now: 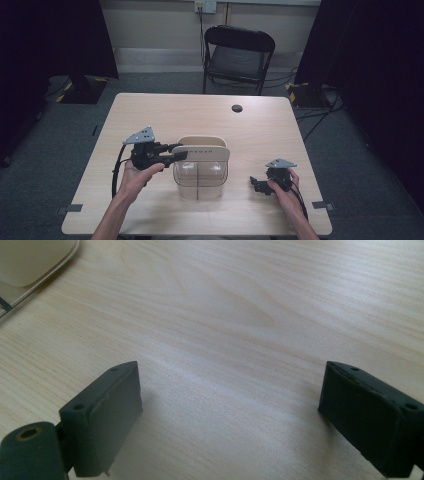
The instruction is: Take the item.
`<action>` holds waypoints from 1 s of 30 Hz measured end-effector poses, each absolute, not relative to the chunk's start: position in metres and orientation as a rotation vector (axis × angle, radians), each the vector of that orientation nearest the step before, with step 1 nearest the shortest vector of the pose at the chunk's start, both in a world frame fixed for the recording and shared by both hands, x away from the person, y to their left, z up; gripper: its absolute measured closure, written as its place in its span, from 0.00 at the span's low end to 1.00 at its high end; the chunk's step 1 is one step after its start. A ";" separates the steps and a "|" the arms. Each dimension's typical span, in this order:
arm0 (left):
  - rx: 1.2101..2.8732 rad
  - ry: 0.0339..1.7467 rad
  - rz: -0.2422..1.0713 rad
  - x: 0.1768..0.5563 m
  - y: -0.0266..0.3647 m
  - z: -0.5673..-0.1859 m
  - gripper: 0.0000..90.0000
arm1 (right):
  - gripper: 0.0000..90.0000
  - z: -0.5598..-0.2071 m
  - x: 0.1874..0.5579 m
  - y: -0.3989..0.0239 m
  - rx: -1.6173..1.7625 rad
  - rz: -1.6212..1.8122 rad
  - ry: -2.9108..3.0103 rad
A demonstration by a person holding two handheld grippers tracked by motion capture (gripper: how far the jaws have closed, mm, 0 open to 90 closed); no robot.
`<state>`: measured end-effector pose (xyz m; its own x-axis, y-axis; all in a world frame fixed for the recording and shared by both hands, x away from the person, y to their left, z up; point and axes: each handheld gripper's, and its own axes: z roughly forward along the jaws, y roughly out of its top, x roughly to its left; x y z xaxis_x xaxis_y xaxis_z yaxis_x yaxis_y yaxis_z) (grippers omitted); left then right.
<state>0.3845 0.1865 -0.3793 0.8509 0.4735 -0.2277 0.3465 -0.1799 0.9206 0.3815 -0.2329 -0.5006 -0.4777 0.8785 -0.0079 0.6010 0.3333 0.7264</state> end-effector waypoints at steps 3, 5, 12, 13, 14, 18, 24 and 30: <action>1.790 0.625 0.127 0.385 0.187 -0.379 0.67 | 0.10 -0.501 0.382 -0.233 1.303 0.942 2.203; 1.790 0.625 0.129 0.385 0.187 -0.379 0.67 | 0.10 -0.501 0.382 -0.233 1.303 0.942 2.203; 1.791 0.625 0.126 0.385 0.187 -0.379 0.67 | 0.10 -0.501 0.382 -0.233 1.304 0.942 2.203; 1.788 0.624 0.126 0.385 0.187 -0.379 0.67 | 0.10 -0.501 0.382 -0.233 1.303 0.942 2.203; 1.788 0.624 0.126 0.385 0.187 -0.379 0.67 | 0.10 -0.501 0.382 -0.233 1.303 0.942 2.203; 1.785 0.627 0.125 0.384 0.186 -0.380 0.67 | 0.10 -0.501 0.382 -0.233 1.304 0.942 2.203; 1.783 0.628 0.124 0.384 0.186 -0.380 0.67 | 0.10 -0.501 0.382 -0.233 1.303 0.942 2.203; 1.785 0.627 0.125 0.384 0.186 -0.379 0.67 | 0.10 -0.501 0.382 -0.233 1.303 0.942 2.203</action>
<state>0.3842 0.1861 -0.3795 0.8500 0.4731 -0.2317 0.3483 -0.1748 0.9209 0.3815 -0.2329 -0.5006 -0.4783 0.8782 -0.0086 0.6004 0.3341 0.7266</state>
